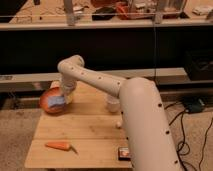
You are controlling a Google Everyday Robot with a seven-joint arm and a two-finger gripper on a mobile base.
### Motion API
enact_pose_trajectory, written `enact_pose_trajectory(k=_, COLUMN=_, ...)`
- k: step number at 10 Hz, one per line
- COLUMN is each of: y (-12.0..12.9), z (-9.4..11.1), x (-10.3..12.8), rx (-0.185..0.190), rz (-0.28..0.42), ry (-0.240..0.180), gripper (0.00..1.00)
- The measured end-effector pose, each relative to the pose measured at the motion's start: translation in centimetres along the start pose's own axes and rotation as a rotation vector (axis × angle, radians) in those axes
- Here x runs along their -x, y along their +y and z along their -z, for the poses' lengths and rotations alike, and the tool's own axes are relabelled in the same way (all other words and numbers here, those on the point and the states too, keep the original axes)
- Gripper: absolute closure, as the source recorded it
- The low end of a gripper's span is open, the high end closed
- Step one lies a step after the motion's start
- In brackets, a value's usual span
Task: Place the white sponge in the ceramic bowl
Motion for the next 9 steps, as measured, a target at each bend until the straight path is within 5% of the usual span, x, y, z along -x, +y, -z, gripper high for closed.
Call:
enact_pose_trajectory(k=7, y=-1.3, z=0.1, x=0.0, rx=0.000, rz=0.018, ry=-0.003, gripper=0.99)
enact_pose_trajectory(k=9, y=-1.8, z=0.1, x=0.6, rx=0.003, rz=0.032, ry=-0.008, gripper=0.82)
